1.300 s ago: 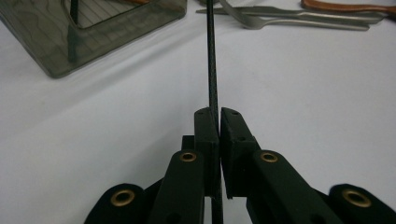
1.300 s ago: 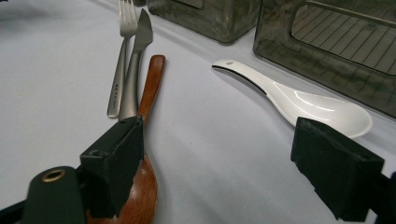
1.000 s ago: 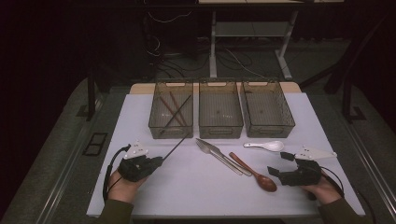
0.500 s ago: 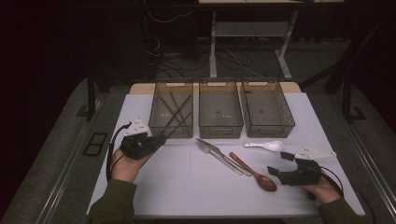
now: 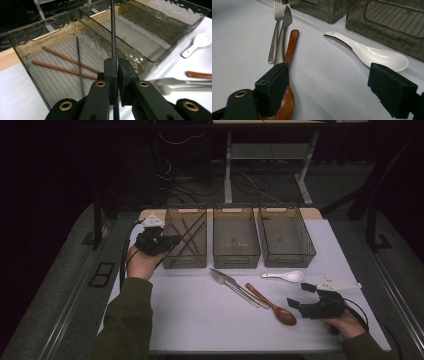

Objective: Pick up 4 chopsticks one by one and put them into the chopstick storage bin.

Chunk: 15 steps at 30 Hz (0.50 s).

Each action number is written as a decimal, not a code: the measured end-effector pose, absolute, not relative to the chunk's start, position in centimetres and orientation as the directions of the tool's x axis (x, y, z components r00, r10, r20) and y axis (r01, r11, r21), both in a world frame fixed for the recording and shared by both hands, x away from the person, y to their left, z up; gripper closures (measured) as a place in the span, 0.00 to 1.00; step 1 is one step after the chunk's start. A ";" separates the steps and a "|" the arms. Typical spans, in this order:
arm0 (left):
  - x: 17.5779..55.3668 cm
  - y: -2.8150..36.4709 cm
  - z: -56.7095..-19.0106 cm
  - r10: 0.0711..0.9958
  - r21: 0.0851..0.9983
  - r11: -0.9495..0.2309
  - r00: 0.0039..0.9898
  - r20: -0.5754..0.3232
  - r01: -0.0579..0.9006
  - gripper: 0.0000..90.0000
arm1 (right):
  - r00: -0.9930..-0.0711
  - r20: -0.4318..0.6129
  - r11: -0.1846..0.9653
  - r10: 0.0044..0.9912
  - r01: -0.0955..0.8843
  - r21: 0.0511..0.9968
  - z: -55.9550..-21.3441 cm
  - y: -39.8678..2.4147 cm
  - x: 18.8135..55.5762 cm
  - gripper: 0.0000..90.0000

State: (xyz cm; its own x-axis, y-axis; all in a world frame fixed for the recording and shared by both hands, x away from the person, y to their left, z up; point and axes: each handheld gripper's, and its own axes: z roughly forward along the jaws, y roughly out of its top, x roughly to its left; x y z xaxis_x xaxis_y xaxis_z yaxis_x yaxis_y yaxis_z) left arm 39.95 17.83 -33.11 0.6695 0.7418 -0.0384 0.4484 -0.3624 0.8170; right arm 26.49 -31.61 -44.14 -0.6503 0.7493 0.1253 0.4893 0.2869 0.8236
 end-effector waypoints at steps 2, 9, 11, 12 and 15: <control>40.9 17.7 -33.0 0.744 0.812 -0.366 0.667 -0.038 0.455 0.95 | -0.650 0.125 0.287 0.750 0.490 0.823 -44.2 -31.6 26.5 0.19; 43.9 17.0 -33.4 0.766 0.802 -0.356 0.641 -0.045 0.481 0.95 | -0.650 0.125 0.288 0.749 0.490 0.823 -44.2 -31.6 26.5 0.19; 44.7 16.9 -33.6 0.776 0.798 -0.349 0.629 -0.047 0.490 0.95 | -0.650 0.127 0.287 0.749 0.491 0.823 -44.1 -31.6 26.5 0.19; 45.0 16.8 -33.7 0.780 0.796 -0.349 0.624 -0.045 0.494 0.95 | -0.651 0.127 0.287 0.748 0.491 0.823 -44.1 -31.6 26.5 0.19; 46.0 16.7 -34.2 0.793 0.794 -0.331 0.606 -0.058 0.509 0.95 | -0.652 0.127 0.287 0.747 0.489 0.824 -44.1 -31.7 26.5 0.19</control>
